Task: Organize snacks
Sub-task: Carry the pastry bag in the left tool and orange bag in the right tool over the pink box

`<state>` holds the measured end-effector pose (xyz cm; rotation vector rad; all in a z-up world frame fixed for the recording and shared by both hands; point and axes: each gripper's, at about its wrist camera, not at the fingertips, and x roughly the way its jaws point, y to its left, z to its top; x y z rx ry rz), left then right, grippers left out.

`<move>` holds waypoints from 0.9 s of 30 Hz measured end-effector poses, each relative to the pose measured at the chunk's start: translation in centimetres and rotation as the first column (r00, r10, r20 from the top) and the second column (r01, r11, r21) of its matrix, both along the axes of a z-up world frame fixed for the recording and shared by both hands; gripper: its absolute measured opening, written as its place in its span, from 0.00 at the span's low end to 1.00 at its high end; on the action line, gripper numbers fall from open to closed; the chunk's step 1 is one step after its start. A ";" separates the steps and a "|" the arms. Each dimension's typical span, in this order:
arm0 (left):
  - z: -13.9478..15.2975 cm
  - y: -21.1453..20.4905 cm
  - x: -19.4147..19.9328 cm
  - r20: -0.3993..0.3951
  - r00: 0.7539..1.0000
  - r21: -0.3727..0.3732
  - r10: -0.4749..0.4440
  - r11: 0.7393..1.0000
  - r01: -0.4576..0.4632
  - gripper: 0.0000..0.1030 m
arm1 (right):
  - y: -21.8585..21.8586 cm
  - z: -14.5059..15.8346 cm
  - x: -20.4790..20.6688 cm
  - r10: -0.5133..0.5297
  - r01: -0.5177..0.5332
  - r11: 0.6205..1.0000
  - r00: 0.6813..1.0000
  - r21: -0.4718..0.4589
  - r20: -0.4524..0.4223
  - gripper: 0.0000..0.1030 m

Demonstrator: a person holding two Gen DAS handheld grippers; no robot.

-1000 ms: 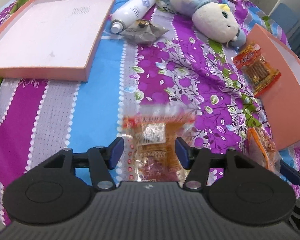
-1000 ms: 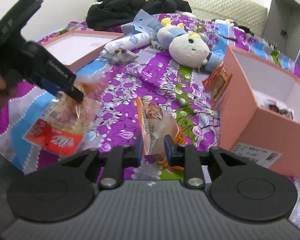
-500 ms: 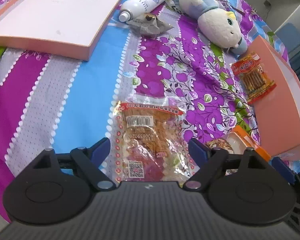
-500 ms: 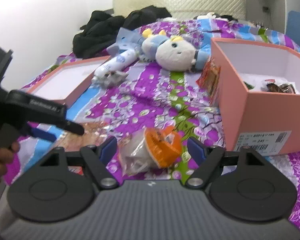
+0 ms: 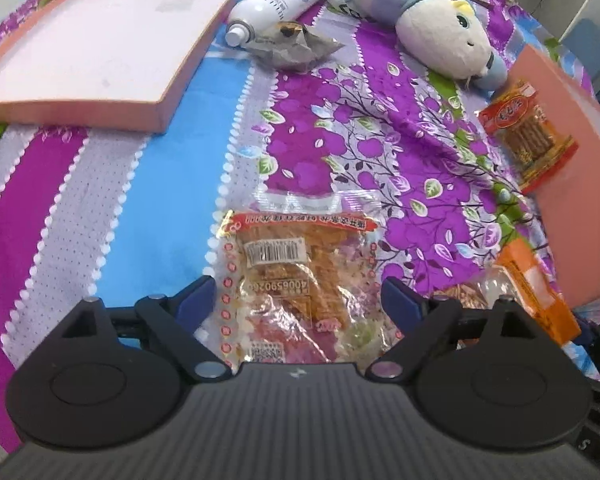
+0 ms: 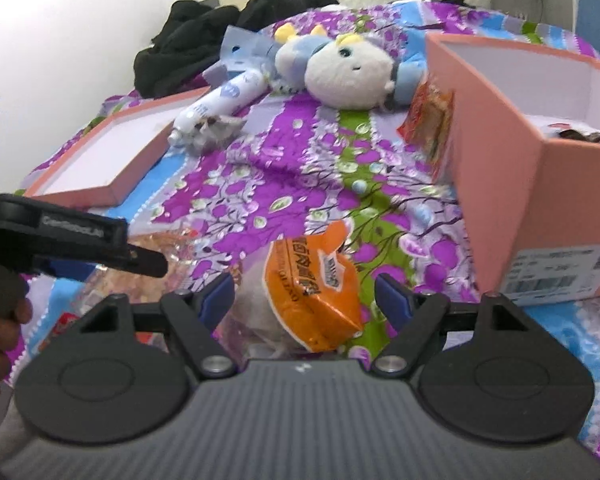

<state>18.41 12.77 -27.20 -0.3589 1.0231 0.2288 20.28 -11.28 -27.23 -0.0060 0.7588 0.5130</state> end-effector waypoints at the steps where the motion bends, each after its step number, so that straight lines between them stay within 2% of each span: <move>1: -0.1 -0.1 0.1 0.000 1.000 0.007 -0.002 1.000 0.002 0.88 | 0.2 -0.1 0.0 0.010 -0.010 1.000 1.000 -0.003 -0.004 0.76; 6: -0.6 -1.5 0.6 -0.015 0.999 0.107 -0.044 0.993 0.046 0.84 | 0.7 -0.8 0.2 0.059 -0.059 0.998 0.998 0.002 -0.033 0.75; 8: -0.6 -1.7 0.5 -0.013 0.999 0.127 -0.051 0.990 0.052 0.80 | 0.8 -0.9 0.2 0.069 -0.069 0.998 0.997 0.003 -0.045 0.68; 11: -0.3 -1.3 0.3 -0.005 0.998 0.124 -0.058 0.991 0.059 0.68 | 1.0 -0.6 0.0 0.077 -0.078 0.997 0.996 -0.007 -0.040 0.60; 12: -0.1 -1.3 0.3 -0.002 0.998 0.119 -0.063 0.991 0.063 0.58 | 1.1 -0.4 -0.1 0.078 -0.079 0.997 0.996 -0.020 -0.030 0.58; 16: 0.5 -1.0 0.3 0.004 0.997 0.084 -0.080 0.993 0.080 0.41 | 0.9 0.2 -0.3 0.076 -0.077 0.996 0.997 -0.040 -0.014 0.54; 19: 0.9 -1.1 0.2 0.012 0.996 0.070 -0.087 0.994 0.086 0.36 | 0.6 0.8 -0.5 0.058 -0.057 0.997 0.998 -0.061 0.003 0.54; 27: 3.5 -2.0 -1.2 0.061 0.992 0.056 -0.114 0.992 0.111 0.34 | -1.2 3.5 -1.5 -0.029 0.033 0.997 0.998 -0.066 0.055 0.54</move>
